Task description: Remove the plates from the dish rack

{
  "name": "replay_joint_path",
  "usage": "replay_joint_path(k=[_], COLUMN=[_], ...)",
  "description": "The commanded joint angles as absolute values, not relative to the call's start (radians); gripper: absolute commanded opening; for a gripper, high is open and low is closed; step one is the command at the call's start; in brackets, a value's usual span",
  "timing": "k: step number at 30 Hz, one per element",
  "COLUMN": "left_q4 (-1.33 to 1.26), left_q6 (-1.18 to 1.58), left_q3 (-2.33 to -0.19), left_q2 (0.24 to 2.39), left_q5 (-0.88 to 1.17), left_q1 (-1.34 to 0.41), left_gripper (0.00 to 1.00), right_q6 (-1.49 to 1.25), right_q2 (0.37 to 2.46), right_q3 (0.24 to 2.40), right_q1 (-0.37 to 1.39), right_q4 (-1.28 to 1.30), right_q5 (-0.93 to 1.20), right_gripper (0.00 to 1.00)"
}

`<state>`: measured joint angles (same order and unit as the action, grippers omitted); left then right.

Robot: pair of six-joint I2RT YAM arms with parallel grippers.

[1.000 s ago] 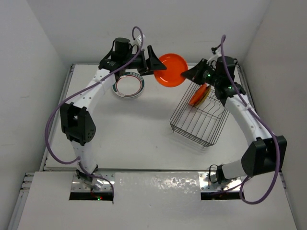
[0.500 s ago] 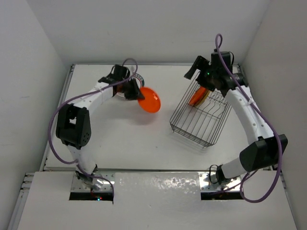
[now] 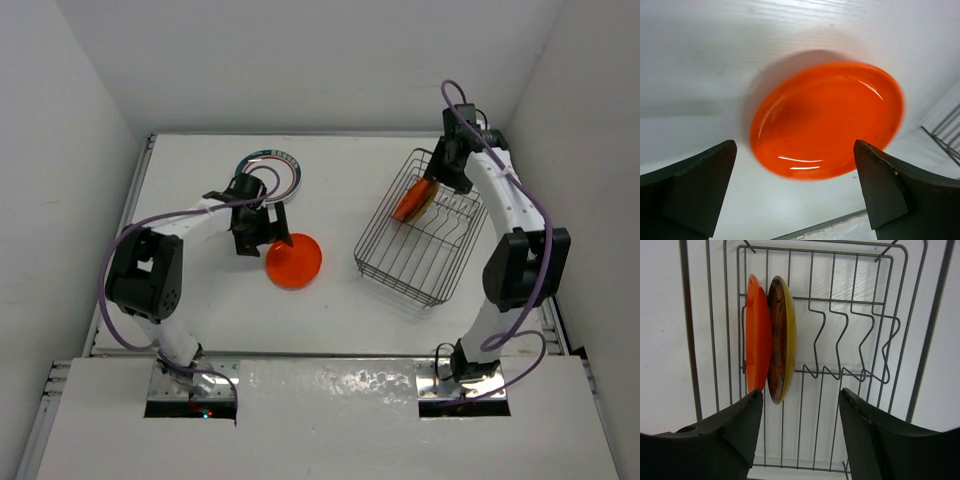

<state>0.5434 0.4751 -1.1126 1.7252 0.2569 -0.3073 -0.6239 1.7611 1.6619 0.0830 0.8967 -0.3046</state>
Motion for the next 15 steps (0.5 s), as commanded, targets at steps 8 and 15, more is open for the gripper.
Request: replay_joint_path(k=[8,15], left_q4=[0.808,0.854], left_q6=[0.403,0.391], left_q3=[-1.278,-1.365], left_q2=[1.56,1.543], left_q5=[-0.049,-0.045], left_q1=[-0.305,-0.305], left_gripper=[1.0,1.0], right_q6=[-0.601,-0.621], right_q2=[1.917,1.919], right_q3=[1.744,1.716], right_q1=[0.084,0.084], right_q4=[0.91,0.903], right_q5=[-0.342,-0.38], right_gripper=[0.46,0.18])
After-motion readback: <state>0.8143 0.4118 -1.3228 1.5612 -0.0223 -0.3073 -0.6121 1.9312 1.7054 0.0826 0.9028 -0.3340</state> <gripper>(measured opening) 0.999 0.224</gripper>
